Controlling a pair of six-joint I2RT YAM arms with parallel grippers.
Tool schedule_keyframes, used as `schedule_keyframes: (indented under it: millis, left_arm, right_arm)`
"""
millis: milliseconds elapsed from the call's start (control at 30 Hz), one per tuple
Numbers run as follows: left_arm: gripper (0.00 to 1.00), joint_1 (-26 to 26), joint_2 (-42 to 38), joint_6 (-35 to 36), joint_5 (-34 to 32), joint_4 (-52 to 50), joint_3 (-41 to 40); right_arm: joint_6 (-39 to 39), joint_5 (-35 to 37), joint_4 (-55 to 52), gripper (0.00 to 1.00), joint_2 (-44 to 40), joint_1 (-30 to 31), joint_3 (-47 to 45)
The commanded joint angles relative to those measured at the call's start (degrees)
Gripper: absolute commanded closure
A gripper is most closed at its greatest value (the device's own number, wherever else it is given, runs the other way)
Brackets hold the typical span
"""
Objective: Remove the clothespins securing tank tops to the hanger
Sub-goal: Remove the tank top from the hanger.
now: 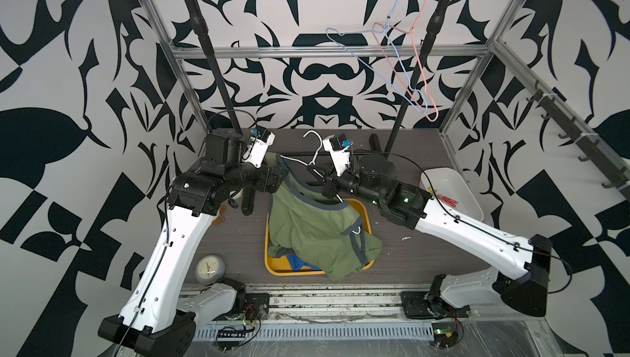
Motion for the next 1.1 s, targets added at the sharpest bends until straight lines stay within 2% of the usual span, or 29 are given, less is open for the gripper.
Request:
schedule_keyframes:
  millis: [0, 200, 333, 400, 600, 733, 1067]
  left_arm:
    - [0.17, 0.31, 0.79, -0.94, -0.41, 0.62, -1.06]
    - [0.26, 0.32, 0.67, -0.93, -5.73, 1.39, -1.70]
    - [0.43, 0.63, 0.61, -1.33, -6.52, 1.59, -1.89]
    - [0.48, 0.61, 0.58, -1.53, -6.59, 1.53, -1.89]
    - [0.75, 1.09, 0.21, -1.88, -7.45, 1.53, -1.79]
    - [0.99, 1.44, 0.09, -1.99, -7.98, 1.44, -1.91]
    - [1.00, 3.20, -0.45, -2.42, -13.13, 1.60, -0.89]
  right_arm:
    - [-0.30, 0.44, 5.71, 1.00, -0.45, 1.24, 3.00]
    - [-1.61, 1.35, 6.05, 1.00, -1.58, 2.61, 2.77]
    - [-2.97, 2.48, 4.96, 1.00, -1.78, 3.52, 3.20]
    - [-3.70, 3.46, 4.43, 1.00, -1.87, 3.64, 2.98]
    - [-4.45, 5.72, 3.89, 1.00, -3.49, 3.71, 0.84]
    - [-4.87, 6.18, 1.85, 1.00, -4.13, 3.73, 0.71]
    - [-5.15, 6.26, -3.76, 1.00, -9.13, 3.73, -3.38]
